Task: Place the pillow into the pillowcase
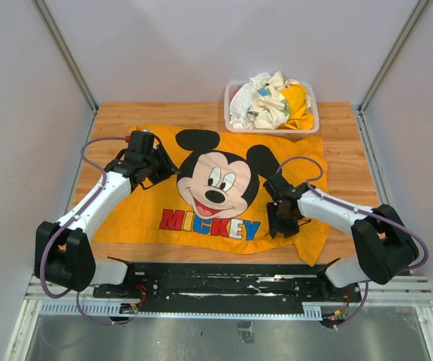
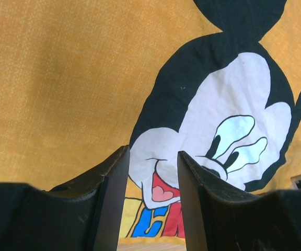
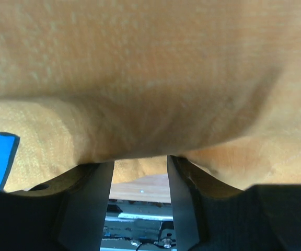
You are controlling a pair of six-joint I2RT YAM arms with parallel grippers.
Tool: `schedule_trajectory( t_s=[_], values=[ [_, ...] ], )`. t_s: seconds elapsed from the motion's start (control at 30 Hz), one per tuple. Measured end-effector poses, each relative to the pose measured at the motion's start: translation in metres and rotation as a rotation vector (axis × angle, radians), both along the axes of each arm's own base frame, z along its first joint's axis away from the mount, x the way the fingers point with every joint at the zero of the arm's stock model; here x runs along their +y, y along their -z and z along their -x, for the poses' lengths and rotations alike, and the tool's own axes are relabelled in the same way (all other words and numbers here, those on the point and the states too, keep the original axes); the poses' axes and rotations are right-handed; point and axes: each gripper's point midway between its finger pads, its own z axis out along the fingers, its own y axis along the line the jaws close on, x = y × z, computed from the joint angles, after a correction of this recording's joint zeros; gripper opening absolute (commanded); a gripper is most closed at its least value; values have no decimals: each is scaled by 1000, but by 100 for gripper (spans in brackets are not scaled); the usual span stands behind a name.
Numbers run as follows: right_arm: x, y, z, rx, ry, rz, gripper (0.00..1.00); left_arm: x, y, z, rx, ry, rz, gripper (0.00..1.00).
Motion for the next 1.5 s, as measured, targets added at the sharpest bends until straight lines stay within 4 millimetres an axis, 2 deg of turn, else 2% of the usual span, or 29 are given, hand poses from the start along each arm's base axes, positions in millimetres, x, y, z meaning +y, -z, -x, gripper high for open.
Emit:
schedule_trajectory(
  t_s=[0.07, 0.33, 0.67, 0.83, 0.93, 1.03, 1.13, 1.33, 1.43, 1.5],
  values=[
    [3, 8, 1, 2, -12, 2, 46, 1, 1, 2, 1, 0, -1, 47],
    [13, 9, 7, -44, -51, -7, 46, 3, 0, 6, -4, -7, -6, 47],
    [31, 6, 45, -10, -115, -88, 48, 4, -1, 6, -7, -9, -7, 47],
    [20, 0, 70, 80, -123, -75, 49, 4, -1, 6, -9, -8, -6, 47],
    [13, -15, 75, 88, -122, -56, 51, 3, -1, 6, -9, -7, -4, 47],
    [11, -41, 66, 33, -115, -47, 52, 3, -1, 6, -10, -7, -4, 47],
    [5, -63, 47, -37, -58, -42, 52, 3, -2, 5, -11, -6, -4, 47],
    [-39, -72, 11, -121, 131, 31, 58, 2, -11, -1, -34, 2, -9, 50],
    [-46, -85, -6, -179, 144, 46, 60, 3, -15, -4, -49, 7, -22, 52],
    [-46, -102, -23, -241, 143, 41, 64, 5, -18, -5, -58, 10, -34, 57]
  ],
)
